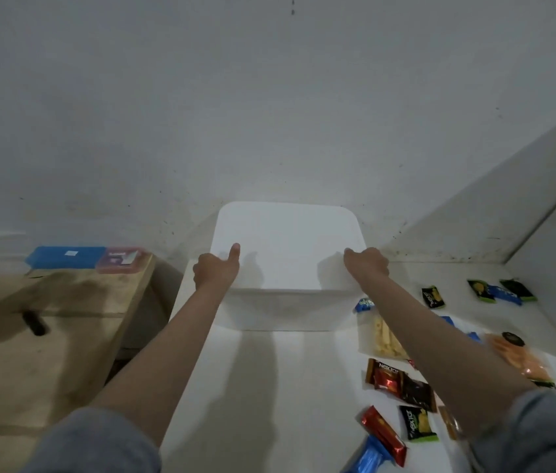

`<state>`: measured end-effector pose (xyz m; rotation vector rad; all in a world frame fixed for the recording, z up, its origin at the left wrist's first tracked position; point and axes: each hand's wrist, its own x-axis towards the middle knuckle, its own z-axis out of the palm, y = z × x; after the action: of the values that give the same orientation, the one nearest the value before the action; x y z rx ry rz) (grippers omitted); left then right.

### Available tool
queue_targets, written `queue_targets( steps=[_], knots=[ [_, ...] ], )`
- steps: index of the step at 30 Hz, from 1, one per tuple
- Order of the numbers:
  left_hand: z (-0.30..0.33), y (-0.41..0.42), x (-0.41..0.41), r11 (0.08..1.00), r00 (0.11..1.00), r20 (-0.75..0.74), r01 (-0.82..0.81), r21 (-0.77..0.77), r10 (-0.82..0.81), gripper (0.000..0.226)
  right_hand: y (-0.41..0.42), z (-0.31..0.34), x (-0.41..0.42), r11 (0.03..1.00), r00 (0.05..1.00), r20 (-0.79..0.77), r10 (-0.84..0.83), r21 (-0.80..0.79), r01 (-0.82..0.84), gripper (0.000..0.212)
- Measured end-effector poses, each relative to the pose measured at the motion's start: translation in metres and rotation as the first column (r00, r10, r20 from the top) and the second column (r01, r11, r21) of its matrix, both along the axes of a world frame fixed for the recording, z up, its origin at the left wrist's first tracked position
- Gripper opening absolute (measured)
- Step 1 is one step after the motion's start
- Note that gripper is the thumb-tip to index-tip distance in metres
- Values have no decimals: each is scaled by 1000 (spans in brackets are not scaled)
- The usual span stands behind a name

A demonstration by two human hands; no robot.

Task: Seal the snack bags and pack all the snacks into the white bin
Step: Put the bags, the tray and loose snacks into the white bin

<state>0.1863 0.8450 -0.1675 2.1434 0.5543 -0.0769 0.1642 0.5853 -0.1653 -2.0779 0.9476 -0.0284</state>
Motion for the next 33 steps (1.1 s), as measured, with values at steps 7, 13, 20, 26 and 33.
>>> queue_targets(
  steps=[7,13,20,26,33],
  knots=[
    [-22,-11,0,967,972,212,-151,207,106,74,4,-20,5,983,993,29,-111,-143,114,60],
    [-21,-8,-7,985,885,438,-171,-3,155,56,11,-13,-6,969,946,268,-183,-114,220,58],
    [-10,8,-39,989,812,575,-20,-147,102,52,28,7,-37,979,825,534,-184,27,201,48],
    [-25,46,-109,986,776,614,-65,-151,146,32,65,-11,-115,987,836,524,-162,102,127,43],
    [-72,86,-215,976,885,431,-214,39,177,39,110,-76,-226,980,933,336,-125,191,63,48]
  ],
)
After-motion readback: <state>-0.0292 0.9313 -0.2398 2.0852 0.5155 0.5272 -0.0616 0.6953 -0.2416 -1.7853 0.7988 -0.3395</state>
